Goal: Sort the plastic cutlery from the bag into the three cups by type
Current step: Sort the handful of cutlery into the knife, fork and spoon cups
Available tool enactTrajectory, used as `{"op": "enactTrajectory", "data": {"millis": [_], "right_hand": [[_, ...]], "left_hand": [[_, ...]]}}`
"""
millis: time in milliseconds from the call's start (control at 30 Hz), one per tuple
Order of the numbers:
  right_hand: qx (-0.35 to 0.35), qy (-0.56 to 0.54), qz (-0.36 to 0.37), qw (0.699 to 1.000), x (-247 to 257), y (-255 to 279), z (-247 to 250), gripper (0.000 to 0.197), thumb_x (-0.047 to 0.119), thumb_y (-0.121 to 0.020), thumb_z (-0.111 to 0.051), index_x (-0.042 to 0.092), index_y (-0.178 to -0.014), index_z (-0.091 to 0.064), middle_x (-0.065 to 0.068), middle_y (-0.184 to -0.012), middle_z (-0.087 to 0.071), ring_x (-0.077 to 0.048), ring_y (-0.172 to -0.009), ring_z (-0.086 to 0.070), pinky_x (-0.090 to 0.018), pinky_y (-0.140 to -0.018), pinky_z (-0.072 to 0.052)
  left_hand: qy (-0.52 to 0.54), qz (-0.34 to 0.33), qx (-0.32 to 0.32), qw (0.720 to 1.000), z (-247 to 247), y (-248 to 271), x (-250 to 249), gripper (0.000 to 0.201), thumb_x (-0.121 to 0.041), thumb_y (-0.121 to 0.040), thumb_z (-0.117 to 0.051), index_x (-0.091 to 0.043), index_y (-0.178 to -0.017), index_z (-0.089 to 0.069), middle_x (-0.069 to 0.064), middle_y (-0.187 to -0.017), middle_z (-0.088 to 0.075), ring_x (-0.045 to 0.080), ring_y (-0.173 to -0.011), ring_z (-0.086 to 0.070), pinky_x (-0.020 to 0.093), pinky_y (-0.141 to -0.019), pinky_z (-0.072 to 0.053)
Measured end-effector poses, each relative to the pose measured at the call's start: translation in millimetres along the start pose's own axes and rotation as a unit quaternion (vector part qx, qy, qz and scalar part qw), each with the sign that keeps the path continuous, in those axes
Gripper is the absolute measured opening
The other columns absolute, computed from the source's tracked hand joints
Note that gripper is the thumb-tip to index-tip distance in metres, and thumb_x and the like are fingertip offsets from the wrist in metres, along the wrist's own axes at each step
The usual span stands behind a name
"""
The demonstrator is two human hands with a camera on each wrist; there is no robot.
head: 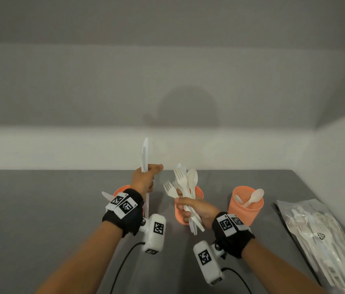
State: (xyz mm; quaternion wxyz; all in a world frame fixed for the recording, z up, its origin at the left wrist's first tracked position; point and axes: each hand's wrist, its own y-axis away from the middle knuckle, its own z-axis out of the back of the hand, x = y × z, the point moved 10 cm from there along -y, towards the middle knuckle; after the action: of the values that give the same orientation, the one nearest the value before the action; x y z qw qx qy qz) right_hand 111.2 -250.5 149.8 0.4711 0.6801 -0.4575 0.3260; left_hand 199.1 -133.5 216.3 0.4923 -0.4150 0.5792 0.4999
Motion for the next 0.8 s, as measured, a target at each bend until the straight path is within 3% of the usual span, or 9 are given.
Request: {"op": "enactTrajectory", "data": {"millis": [100,200,267,367,467,567,667,800], "right_hand": [[0.035,0.035,-0.013,0.999,3,5,-11,0.021,0.01,-0.095,-0.044,0.017,-0.075,-0.045,0.011,-0.042,-0.046,-0.001,-0.03,-0.03,-0.014,-0.036,-0.03],[0.055,0.069,-0.026,0.996,2,11,-18,0.021,0.009,-0.095,-0.041,0.012,-0.075,-0.045,0.011,-0.038,-0.045,-0.001,-0.029,-0.029,-0.012,-0.036,-0.029],[0.076,0.067,-0.027,0.994,0,11,-23,0.006,0.011,-0.091,-0.046,0.007,-0.092,-0.049,0.01,-0.045,-0.047,-0.002,-0.031,-0.031,-0.012,-0.037,-0.03],[0.081,0.058,-0.043,0.994,-4,8,-22,0.035,0.016,-0.081,-0.049,0.006,-0.114,-0.048,0.01,-0.048,-0.046,-0.002,-0.032,-0.032,-0.013,-0.037,-0.031],[0.064,0.032,-0.043,0.996,-4,5,-19,0.047,0.015,-0.092,-0.043,0.0,-0.136,-0.038,0.01,-0.048,-0.042,-0.002,-0.034,-0.032,-0.013,-0.038,-0.031],[0.043,0.027,-0.031,0.998,-1,3,-13,0.031,0.022,-0.095,-0.041,0.01,-0.122,-0.054,0.009,-0.047,-0.041,-0.002,-0.033,-0.032,-0.013,-0.036,-0.029],[0.015,0.036,-0.02,0.999,4,1,-11,0.022,0.032,-0.094,-0.047,0.016,-0.101,-0.06,0.009,-0.047,-0.038,-0.002,-0.032,-0.029,-0.014,-0.034,-0.025],[-0.006,0.042,-0.014,0.999,7,-5,-12,0.022,0.037,-0.092,-0.05,0.016,-0.092,-0.056,0.01,-0.045,-0.039,-0.002,-0.031,-0.029,-0.013,-0.033,-0.025]], "left_hand": [[-0.075,0.011,0.065,0.995,-18,2,1,0.015,-0.025,-0.084,-0.065,-0.015,-0.075,-0.059,-0.003,-0.049,-0.028,0.006,-0.032,-0.022,0.015,-0.034,-0.021],[-0.101,0.013,0.1,0.99,-29,3,1,0.033,-0.033,-0.088,-0.061,-0.015,-0.064,-0.045,-0.001,-0.051,-0.031,0.005,-0.029,-0.024,0.013,-0.033,-0.021],[-0.125,0.018,0.114,0.985,-33,3,1,0.039,-0.033,-0.089,-0.059,-0.015,-0.06,-0.04,-0.004,-0.044,-0.033,0.004,-0.026,-0.025,0.013,-0.032,-0.022],[-0.164,0.017,0.111,0.98,-35,2,0,0.039,-0.022,-0.089,-0.061,-0.014,-0.057,-0.042,-0.008,-0.034,-0.035,0.003,-0.023,-0.029,0.012,-0.031,-0.024],[-0.131,-0.003,0.074,0.989,-31,0,-6,0.033,-0.014,-0.09,-0.057,-0.012,-0.06,-0.045,-0.001,-0.047,-0.037,0.002,-0.024,-0.03,0.012,-0.03,-0.025],[-0.077,-0.033,0.034,0.996,-24,-2,-15,0.025,-0.022,-0.094,-0.051,-0.011,-0.073,-0.056,0.003,-0.059,-0.044,0.006,-0.035,-0.036,0.013,-0.031,-0.027],[-0.063,-0.052,-0.002,0.997,-13,-4,-19,0.024,-0.026,-0.097,-0.045,-0.016,-0.078,-0.055,0.005,-0.07,-0.054,0.012,-0.05,-0.042,0.014,-0.033,-0.031],[-0.065,-0.033,0.04,0.996,-19,-1,-10,0.022,-0.021,-0.09,-0.058,-0.013,-0.07,-0.053,0.003,-0.061,-0.047,0.009,-0.048,-0.041,0.013,-0.033,-0.029]]}}
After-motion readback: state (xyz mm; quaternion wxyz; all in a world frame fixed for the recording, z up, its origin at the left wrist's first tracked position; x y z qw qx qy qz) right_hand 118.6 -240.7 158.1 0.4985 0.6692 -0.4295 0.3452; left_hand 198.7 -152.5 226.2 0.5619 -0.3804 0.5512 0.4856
